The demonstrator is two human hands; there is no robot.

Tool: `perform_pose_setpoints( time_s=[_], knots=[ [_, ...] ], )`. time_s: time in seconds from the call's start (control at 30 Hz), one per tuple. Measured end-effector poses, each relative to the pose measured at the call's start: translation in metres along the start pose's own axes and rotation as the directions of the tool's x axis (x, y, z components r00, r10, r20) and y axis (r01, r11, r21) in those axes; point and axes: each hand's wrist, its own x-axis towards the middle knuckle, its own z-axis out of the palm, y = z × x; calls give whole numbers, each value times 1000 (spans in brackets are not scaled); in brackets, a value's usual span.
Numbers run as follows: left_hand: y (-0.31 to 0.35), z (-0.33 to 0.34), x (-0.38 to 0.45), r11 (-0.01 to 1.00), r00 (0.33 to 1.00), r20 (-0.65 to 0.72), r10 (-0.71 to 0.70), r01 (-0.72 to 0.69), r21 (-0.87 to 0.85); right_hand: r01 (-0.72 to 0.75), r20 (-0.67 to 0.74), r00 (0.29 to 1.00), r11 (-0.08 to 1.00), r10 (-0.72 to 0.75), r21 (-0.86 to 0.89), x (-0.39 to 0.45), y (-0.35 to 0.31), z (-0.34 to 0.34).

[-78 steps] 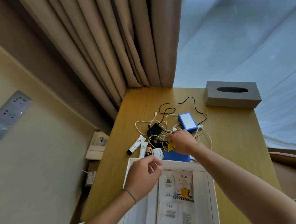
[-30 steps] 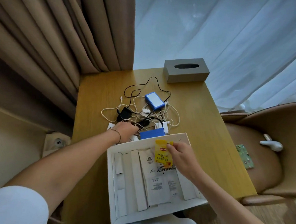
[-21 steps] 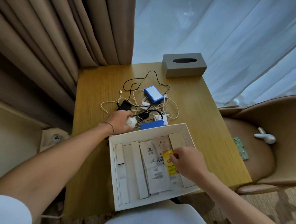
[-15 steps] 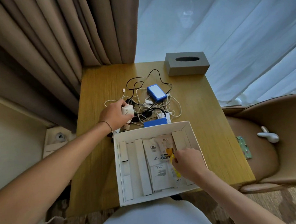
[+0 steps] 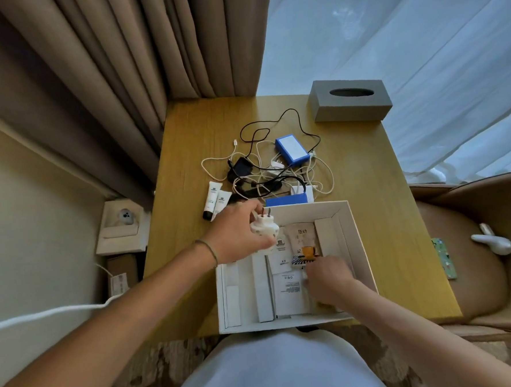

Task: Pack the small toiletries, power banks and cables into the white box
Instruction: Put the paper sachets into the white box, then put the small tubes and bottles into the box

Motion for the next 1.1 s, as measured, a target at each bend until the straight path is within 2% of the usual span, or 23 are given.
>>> perform_pose_setpoints(
  time_s=[0.13,0.2,0.3,0.37,0.5,0.7,0.87,0.97,1.1],
  knots=[
    [-3,19,-10,977,993,120,-4,-22,211,32,-29,999,999,-32,26,6,2,4],
    [-6,29,-12,958,991,131,-37,-2,288,-14,-68,997,988,25,157,10,1,1],
    [-10,46,-14,906,973,175,-150,64,419,-50,-88,993,954,79,295,13,0,-5],
    [-14,58,-14,867,937,227,-266,129,481,-42,-97,992,948,76,317,13,-1,-9],
    [-19,75,-16,827,836,335,-434,222,517,-2,-143,988,940,54,341,14,-4,-20],
    [-26,85,-10,779,746,388,-541,272,565,71,-179,984,939,-10,337,15,-4,-40],
    [-37,92,-9,765,729,366,-578,328,554,131,-254,966,935,-46,330,19,-2,-51],
    [-38,94,-12,748,704,396,-590,290,597,172,-279,957,924,-74,342,21,1,-58],
    [-35,95,-15,724,725,393,-566,210,657,209,-304,947,922,-107,327,23,1,-71]
  ],
)
